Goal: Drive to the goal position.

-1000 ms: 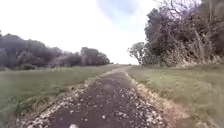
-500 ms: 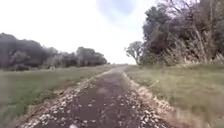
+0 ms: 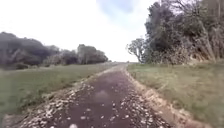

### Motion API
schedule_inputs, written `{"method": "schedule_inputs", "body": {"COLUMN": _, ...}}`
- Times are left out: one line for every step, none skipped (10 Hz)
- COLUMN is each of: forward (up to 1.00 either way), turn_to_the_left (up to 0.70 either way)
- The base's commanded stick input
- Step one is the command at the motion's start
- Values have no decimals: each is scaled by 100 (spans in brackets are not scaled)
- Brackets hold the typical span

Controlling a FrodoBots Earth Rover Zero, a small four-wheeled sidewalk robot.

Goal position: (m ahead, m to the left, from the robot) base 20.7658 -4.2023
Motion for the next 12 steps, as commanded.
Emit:
{"method": "schedule_inputs", "body": {"forward": 85, "turn_to_the_left": 0}}
{"method": "schedule_inputs", "body": {"forward": 85, "turn_to_the_left": 0}}
{"method": "schedule_inputs", "body": {"forward": 85, "turn_to_the_left": 0}}
{"method": "schedule_inputs", "body": {"forward": 85, "turn_to_the_left": 0}}
{"method": "schedule_inputs", "body": {"forward": 85, "turn_to_the_left": 0}}
{"method": "schedule_inputs", "body": {"forward": 85, "turn_to_the_left": 0}}
{"method": "schedule_inputs", "body": {"forward": 85, "turn_to_the_left": 0}}
{"method": "schedule_inputs", "body": {"forward": 85, "turn_to_the_left": 0}}
{"method": "schedule_inputs", "body": {"forward": 85, "turn_to_the_left": 0}}
{"method": "schedule_inputs", "body": {"forward": 85, "turn_to_the_left": 0}}
{"method": "schedule_inputs", "body": {"forward": 85, "turn_to_the_left": 0}}
{"method": "schedule_inputs", "body": {"forward": 85, "turn_to_the_left": 0}}
